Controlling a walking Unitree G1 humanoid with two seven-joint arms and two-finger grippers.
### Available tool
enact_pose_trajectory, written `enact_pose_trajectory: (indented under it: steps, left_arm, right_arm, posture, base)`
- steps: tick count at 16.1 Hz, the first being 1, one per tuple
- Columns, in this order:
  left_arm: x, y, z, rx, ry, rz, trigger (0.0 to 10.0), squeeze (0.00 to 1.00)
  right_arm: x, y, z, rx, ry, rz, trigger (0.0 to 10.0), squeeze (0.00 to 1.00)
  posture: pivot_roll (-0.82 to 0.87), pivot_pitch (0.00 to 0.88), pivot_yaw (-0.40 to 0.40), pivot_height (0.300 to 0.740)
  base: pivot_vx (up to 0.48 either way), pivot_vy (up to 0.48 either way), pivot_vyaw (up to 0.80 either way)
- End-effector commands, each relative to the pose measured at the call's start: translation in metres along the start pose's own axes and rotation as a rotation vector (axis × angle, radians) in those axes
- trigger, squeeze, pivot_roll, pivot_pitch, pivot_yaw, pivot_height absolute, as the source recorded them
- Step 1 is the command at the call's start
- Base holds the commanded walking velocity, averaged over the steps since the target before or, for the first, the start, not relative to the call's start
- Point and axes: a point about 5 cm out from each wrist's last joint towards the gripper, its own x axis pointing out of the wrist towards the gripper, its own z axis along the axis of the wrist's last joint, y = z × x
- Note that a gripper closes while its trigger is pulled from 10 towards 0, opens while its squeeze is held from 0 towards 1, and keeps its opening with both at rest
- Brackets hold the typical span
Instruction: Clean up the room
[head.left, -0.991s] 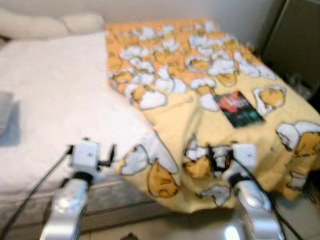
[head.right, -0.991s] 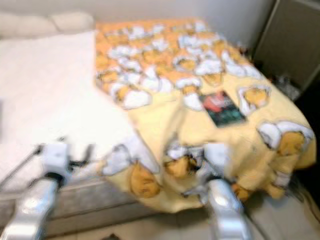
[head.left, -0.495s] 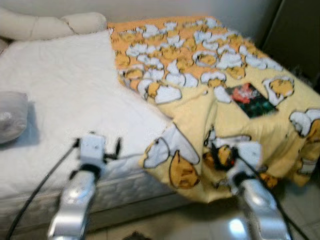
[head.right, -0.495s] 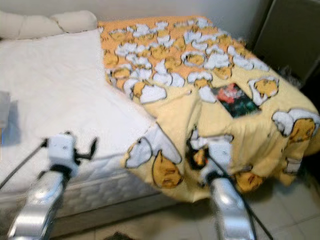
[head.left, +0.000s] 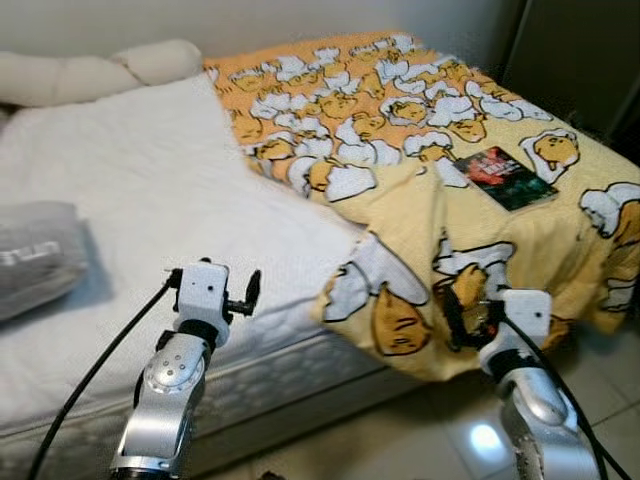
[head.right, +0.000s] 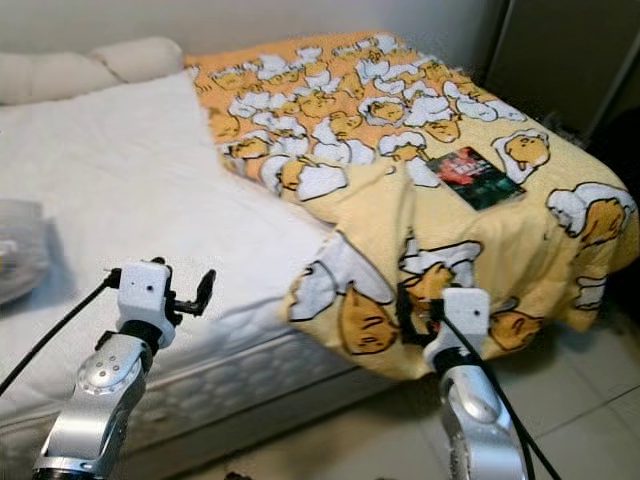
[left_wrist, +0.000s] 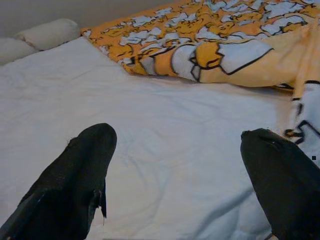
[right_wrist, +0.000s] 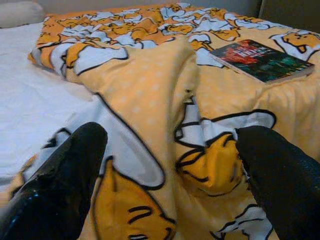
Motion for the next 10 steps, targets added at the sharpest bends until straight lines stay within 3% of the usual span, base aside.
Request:
enact_pose_trajectory:
  steps: [1, 6, 10]
  left_arm:
    - [-0.003, 0.005, -0.005, 0.001, 0.015, 0.011, 10.0, 0.0]
    - [-0.015, 0.013, -0.009, -0.014, 0.011, 0.058, 10.0, 0.0]
    - [-0.023, 0.016, -0.01, -0.024, 0.006, 0.068, 10.0, 0.0]
  right_arm:
    - [0.0, 0.004, 0.005, -0.006, -0.02, 0.012, 10.0, 0.0]
    - [-0.006, 0.008, 0.003, -0.002, -0.027, -0.026, 10.0, 0.0]
    - [-0.006, 0.012, 0.002, -0.039, -0.03, 0.025, 10.0, 0.0]
  posture:
    - [-0.07, 0.0, 0.075, 0.74]
    - [-0.05, 0.0, 0.063, 0.74]
    - [-0.04, 0.0, 0.061, 0.74]
  base:
    - [0.0, 0.292, 0.0]
    - [0.0, 0.299, 0.0]
    - [0.0, 0.3, 0.0]
